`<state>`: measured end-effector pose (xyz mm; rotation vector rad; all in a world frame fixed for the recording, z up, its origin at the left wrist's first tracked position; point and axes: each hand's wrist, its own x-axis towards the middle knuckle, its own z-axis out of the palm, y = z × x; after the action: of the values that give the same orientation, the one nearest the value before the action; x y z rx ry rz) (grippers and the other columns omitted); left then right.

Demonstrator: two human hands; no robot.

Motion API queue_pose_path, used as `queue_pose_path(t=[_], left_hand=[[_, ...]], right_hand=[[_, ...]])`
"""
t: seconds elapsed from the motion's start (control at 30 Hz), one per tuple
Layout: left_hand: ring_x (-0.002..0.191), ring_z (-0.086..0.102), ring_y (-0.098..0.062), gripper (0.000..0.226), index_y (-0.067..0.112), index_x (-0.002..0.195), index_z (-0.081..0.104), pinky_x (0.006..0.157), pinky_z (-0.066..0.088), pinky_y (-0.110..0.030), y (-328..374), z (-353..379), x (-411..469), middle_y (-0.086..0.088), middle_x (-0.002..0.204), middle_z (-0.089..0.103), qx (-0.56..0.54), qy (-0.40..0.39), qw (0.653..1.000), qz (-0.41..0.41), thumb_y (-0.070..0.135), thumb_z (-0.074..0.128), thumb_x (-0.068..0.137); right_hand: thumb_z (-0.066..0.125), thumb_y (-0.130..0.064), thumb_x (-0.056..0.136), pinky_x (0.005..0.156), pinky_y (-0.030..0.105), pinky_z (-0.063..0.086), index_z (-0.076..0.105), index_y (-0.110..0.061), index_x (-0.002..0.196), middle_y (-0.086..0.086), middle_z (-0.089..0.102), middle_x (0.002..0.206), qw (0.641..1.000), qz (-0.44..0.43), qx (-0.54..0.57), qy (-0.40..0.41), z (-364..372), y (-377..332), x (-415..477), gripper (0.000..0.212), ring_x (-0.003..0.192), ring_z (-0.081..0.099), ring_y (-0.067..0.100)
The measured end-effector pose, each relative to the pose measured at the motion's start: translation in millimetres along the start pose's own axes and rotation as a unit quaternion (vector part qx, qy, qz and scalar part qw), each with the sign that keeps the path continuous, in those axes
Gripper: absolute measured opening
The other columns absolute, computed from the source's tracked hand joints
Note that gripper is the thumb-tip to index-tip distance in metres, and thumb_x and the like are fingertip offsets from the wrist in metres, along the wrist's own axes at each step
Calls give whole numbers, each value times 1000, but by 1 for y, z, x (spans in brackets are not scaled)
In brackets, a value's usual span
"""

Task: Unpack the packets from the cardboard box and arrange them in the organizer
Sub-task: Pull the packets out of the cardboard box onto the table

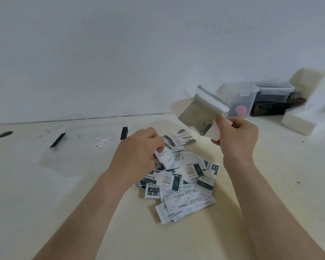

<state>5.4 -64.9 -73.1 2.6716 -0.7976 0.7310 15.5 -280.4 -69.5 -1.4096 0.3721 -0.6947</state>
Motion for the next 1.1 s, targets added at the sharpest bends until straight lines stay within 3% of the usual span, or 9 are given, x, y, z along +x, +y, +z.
queue_pose_path(t=[0.07, 0.2, 0.27, 0.4, 0.5, 0.57, 0.67, 0.8, 1.1], left_hand=[[76, 56, -20, 29, 20, 83, 67, 57, 47, -32, 1, 3, 1, 5, 93, 60, 3, -26, 999, -28, -5, 64, 69], [112, 53, -16, 40, 25, 115, 66, 93, 45, -32, 5, 6, 5, 9, 124, 57, -43, -111, 990, -75, 5, 55, 82], [116, 51, -16, 43, 23, 117, 66, 99, 41, -30, 9, 3, 6, 8, 127, 59, -46, -91, 992, -73, 3, 51, 81], [84, 60, -10, 26, 18, 94, 73, 78, 52, -31, 24, -9, 13, 8, 93, 70, -85, 94, 991, -43, 9, 51, 83], [61, 53, -3, 21, 23, 102, 72, 68, 50, -27, 46, -17, 30, 14, 72, 66, -137, 49, 988, -51, 17, 55, 91], [52, 49, -6, 19, 24, 103, 67, 62, 50, -32, 53, -10, 40, 11, 58, 56, -80, -24, 995, -49, 31, 52, 94], [72, 63, -14, 20, 28, 98, 68, 69, 53, -37, 51, 3, 48, 7, 79, 70, -99, -60, 989, -87, 39, 52, 94], [83, 68, -13, 16, 29, 98, 75, 78, 55, -35, 49, 4, 52, 8, 89, 75, -139, -14, 978, -156, 32, 61, 90], [69, 62, -22, 16, 33, 101, 67, 54, 45, -27, 46, 9, 54, 6, 72, 63, 2, -11, 989, -147, 31, 56, 90]], right_hand=[[72, -22, 85, 47, 23, 52, 64, -14, 62, 13, 60, 73, 999, 24, 25, 7, -2, -1, 2, 26, 66, 58, 22], [71, -18, 87, 46, 22, 51, 63, -12, 65, 12, 59, 73, 995, 75, 49, -40, 0, -3, -3, 24, 65, 57, 21], [70, -17, 88, 46, 22, 52, 62, -11, 67, 12, 60, 73, 992, 95, 56, -67, 0, -4, -5, 23, 64, 57, 21], [70, -17, 88, 51, 25, 56, 61, -9, 70, 11, 67, 74, 986, 113, 62, -102, 1, -5, -6, 21, 63, 60, 21], [70, -17, 88, 54, 27, 56, 64, -6, 76, 12, 68, 73, 982, 106, 66, -139, 2, -6, -9, 18, 60, 60, 20], [71, -18, 87, 63, 34, 58, 66, -4, 77, 15, 69, 76, 979, 100, 68, -164, 2, -5, -10, 18, 63, 62, 22], [71, -16, 87, 69, 41, 60, 68, -3, 76, 20, 71, 79, 976, 90, 66, -189, 1, -6, -11, 18, 67, 66, 26], [71, -12, 87, 60, 34, 59, 67, -5, 69, 13, 70, 68, 974, 64, 63, -206, 1, -8, -10, 20, 60, 67, 22], [74, -12, 84, 60, 36, 61, 69, -4, 68, 12, 72, 65, 978, 17, 30, -205, 4, -9, -16, 19, 60, 70, 22]])
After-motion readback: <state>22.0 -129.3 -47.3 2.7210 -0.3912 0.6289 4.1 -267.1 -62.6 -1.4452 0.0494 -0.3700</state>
